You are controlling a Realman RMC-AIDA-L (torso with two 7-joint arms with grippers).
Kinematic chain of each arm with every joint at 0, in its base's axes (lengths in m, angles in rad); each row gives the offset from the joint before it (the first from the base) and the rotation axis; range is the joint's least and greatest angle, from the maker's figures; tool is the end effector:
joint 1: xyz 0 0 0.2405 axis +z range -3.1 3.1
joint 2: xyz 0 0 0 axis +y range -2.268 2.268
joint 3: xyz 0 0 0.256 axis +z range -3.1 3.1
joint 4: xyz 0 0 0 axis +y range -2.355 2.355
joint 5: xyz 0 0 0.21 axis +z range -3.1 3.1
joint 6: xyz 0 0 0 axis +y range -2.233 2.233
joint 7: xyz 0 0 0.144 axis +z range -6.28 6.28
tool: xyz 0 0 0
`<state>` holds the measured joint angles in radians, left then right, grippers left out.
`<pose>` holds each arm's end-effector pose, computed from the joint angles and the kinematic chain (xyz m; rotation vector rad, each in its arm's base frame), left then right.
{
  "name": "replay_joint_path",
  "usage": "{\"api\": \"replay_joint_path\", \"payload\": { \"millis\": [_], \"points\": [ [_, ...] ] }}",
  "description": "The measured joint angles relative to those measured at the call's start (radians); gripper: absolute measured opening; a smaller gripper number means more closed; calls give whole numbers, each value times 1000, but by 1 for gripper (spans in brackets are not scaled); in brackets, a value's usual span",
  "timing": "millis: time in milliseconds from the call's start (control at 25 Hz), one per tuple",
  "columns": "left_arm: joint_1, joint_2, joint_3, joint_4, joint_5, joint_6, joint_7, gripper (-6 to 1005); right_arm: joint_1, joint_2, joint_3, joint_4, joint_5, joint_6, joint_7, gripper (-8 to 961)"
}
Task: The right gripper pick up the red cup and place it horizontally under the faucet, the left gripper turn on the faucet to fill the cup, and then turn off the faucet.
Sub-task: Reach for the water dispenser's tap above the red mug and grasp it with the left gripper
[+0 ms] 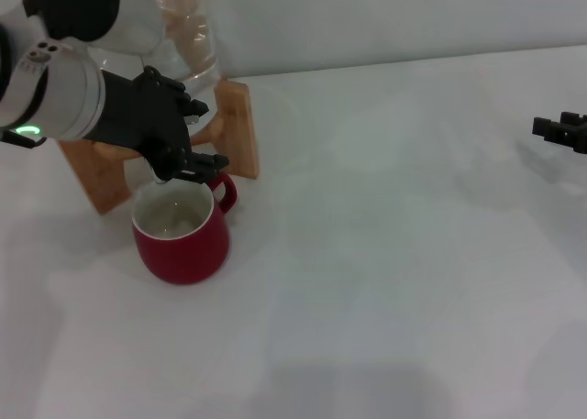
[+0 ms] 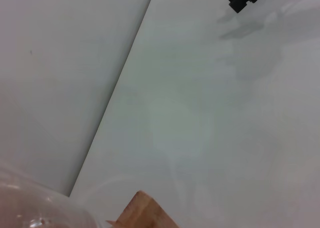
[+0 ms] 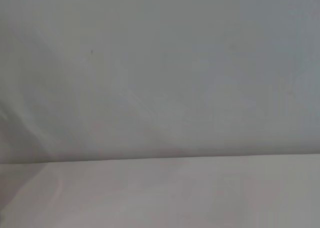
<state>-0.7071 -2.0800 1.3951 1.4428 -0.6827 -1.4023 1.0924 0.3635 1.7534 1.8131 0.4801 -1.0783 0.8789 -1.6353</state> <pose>-0.0940 0.3835 0.0042 -2.7332 0.0617 0.2719 0.3781 0.3620 0.1004 -1.9659 1.0663 0.5447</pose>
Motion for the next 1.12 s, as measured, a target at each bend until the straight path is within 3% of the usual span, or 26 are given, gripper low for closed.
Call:
{"api": "replay_joint_path", "payload": {
  "millis": [1120],
  "points": [
    [0,0,-3,41,-4,-52,-18,664,0,-2,0,0,0,0,0,550]
  ]
}}
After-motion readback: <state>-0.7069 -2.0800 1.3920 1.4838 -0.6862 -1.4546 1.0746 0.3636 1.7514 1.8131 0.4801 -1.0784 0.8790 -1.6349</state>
